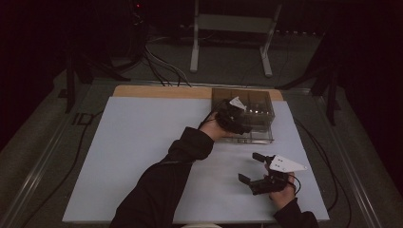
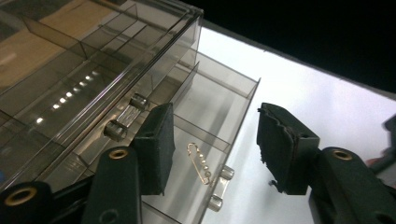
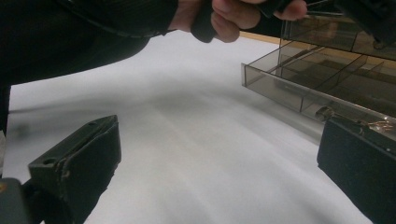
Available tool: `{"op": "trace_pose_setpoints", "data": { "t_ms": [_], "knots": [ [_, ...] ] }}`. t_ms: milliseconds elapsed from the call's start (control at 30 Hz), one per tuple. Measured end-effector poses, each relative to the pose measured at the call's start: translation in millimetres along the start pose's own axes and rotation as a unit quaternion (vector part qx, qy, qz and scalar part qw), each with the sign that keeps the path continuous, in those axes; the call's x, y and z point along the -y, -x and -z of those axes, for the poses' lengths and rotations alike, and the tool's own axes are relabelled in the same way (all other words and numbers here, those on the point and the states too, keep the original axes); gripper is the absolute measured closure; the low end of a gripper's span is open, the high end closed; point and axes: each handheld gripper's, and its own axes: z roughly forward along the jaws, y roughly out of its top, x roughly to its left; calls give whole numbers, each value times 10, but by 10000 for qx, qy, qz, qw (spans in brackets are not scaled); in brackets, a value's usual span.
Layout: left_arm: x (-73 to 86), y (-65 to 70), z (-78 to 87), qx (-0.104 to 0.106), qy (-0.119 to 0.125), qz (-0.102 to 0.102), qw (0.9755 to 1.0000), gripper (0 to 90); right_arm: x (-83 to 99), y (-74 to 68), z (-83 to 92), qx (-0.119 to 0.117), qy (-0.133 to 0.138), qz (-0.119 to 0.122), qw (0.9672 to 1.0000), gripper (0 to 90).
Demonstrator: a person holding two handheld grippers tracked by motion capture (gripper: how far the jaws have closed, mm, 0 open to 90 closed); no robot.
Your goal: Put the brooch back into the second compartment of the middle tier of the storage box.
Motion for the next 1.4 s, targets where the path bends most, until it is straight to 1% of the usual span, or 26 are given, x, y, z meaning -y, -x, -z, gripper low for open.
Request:
{"op": "trace_pose_setpoints", "data": {
  "t_ms": [67,133,200,333,400,467,500,533,600,667,733,767,800,833,867,933,967,1000,1067,1167,1200,1233,1300,1367,1400],
  "knots": [
    [-4,2,37,16,19,9,10000,435,-1,-4,-1,0,-1,13,10000,0],
    [-12,2,75,-13,21,10,10000,404,-1,-10,-4,-8,-4,9,10000,0],
    [-17,-2,115,-5,62,79,9999,370,-2,-12,-7,-6,-8,16,10000,0],
    [-24,2,179,4,51,95,9999,295,-1,-16,-13,4,-15,33,10000,0],
    [-20,5,207,-28,61,118,9999,269,-2,-13,-16,5,-8,35,10000,0],
    [-19,5,222,-15,64,113,9999,237,-3,-16,-15,2,-11,27,10000,0],
    [-17,6,240,-26,44,116,9999,237,-2,-17,-16,4,-13,31,10000,0],
    [-14,6,251,5,62,143,9999,208,-1,-16,-18,4,-22,31,10000,0],
    [-10,5,277,5,68,150,9999,187,-2,-12,-17,5,-12,26,10000,0],
    [-6,0,309,63,70,184,9998,160,-4,-15,-15,13,-11,35,10000,0],
    [0,0,348,21,67,142,9999,133,-3,-14,-17,12,-16,38,10000,0],
    [4,2,368,12,103,181,9998,125,-2,-13,-17,11,-17,30,10000,0],
    [9,-5,393,58,119,177,9998,122,-3,-12,-17,11,-15,31,10000,0],
    [11,-8,406,70,132,174,9997,91,-4,-15,-17,13,-15,38,10000,0],
    [13,-14,424,66,147,197,9997,86,-4,-16,-18,11,-16,40,10000,0],
    [28,-34,461,127,196,215,9995,72,-3,-16,-21,5,-27,42,10000,0],
    [32,-42,473,171,202,233,9994,34,-4,-17,-21,7,-24,33,10000,0],
    [41,-47,490,212,232,239,9992,29,-5,-18,-21,8,-21,31,10000,0],
    [54,-52,516,217,250,214,9992,20,-6,-20,-20,12,-30,54,10000,0],
    [74,-60,559,277,300,233,9989,5,-5,-18,-23,7,-30,47,10000,0],
    [81,-61,578,244,331,230,9989,5,-6,-19,-24,5,-26,44,10000,0],
    [88,-69,601,268,335,226,9988,5,-6,-19,-25,9,-29,50,10000,0],
    [104,-78,653,246,386,214,9987,4,-5,-19,-27,8,-32,46,10000,0],
    [123,-84,704,301,404,194,9985,4,-5,-21,-27,13,-38,48,10000,0],
    [136,-84,736,276,417,158,9986,4,-5,-23,-28,13,-40,47,10000,0]
  ]
}}
